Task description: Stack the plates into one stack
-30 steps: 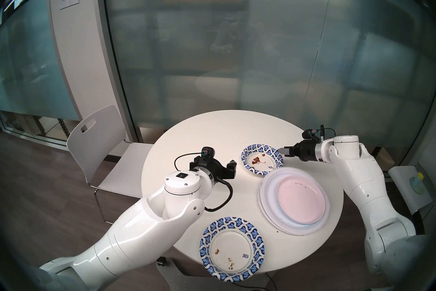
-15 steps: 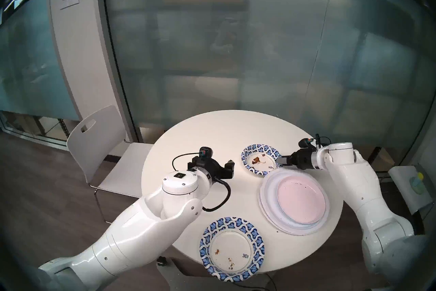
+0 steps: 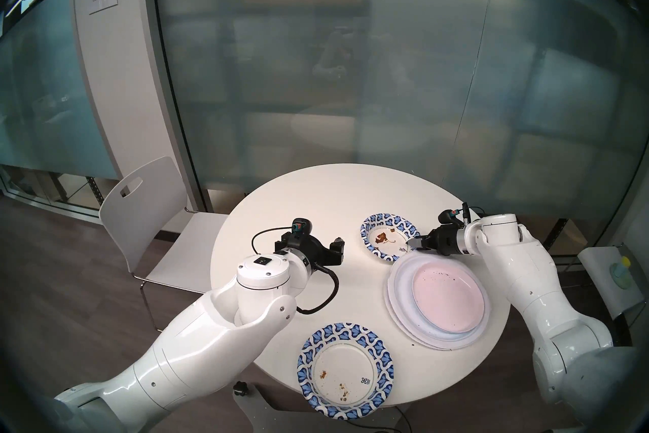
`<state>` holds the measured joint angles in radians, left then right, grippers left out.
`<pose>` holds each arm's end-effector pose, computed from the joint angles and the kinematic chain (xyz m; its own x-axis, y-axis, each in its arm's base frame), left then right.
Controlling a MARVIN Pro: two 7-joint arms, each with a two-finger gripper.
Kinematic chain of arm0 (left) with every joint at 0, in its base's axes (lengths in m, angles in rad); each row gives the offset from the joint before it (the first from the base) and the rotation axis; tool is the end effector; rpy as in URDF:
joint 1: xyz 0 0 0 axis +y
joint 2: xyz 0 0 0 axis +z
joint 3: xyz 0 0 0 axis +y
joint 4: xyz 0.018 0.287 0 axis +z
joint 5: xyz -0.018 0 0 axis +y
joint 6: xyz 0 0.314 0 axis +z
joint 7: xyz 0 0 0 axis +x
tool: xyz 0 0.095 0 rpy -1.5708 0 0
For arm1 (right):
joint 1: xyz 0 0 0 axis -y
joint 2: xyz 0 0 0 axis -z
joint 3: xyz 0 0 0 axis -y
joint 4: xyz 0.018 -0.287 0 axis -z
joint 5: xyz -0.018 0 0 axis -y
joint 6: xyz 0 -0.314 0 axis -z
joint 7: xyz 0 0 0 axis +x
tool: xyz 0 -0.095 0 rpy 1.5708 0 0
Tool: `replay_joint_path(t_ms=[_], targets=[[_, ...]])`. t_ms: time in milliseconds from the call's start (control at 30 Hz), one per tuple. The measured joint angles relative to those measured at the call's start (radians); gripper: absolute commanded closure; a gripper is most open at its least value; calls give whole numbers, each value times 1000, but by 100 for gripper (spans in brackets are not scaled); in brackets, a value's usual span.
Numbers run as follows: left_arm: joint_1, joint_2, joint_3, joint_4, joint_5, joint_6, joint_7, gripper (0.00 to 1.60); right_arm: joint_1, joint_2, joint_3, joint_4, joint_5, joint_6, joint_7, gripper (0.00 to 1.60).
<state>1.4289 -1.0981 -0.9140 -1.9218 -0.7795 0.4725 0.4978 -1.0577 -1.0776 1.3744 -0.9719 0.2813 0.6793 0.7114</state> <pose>0.3683 -0.1157 -0.2632 0.4244 -0.0146 0.9054 -0.3060 -0.9434 0.1282 0.5030 -0.1383 -0.3247 0.7198 0.0996 0.6870 0.3751 -0.8886 -0.2641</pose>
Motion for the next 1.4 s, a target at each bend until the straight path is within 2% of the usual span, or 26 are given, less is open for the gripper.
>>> replay_joint_path(t_ms=[67,100,200,233,433,533,667,767,800,833,1400], targets=[[2,5,-4,0,-2,-2,0,0,17,-9,-7,14,-10,-3,-2,45],[3,6,-5,0,-3,-2,0,0,20,-10,-8,17,-12,-3,-2,57],[4,9,-7,-1,-5,-3,0,0,32,-17,-14,26,-19,-5,-2,61],[5,11,-8,-1,-6,-4,0,0,39,-21,-16,29,-22,-6,-2,81],[8,16,-11,-1,-10,-9,-1,0,58,-29,-20,31,-32,-7,3,83],[10,17,-13,-1,-12,-11,-1,0,66,-32,-20,33,-33,-7,7,93],[11,19,-15,-2,-14,-14,-1,0,72,-36,-20,37,-34,-7,10,97],[13,20,-18,-4,-17,-16,-2,0,77,-38,-20,43,-35,-7,11,146],[13,21,-19,-4,-18,-16,-2,0,79,-39,-20,47,-35,-7,11,148],[14,21,-20,-5,-19,-17,-2,0,80,-40,-20,50,-35,-7,11,160],[17,30,-30,-12,-26,-20,0,0,127,-84,19,142,-26,-20,-45,160]])
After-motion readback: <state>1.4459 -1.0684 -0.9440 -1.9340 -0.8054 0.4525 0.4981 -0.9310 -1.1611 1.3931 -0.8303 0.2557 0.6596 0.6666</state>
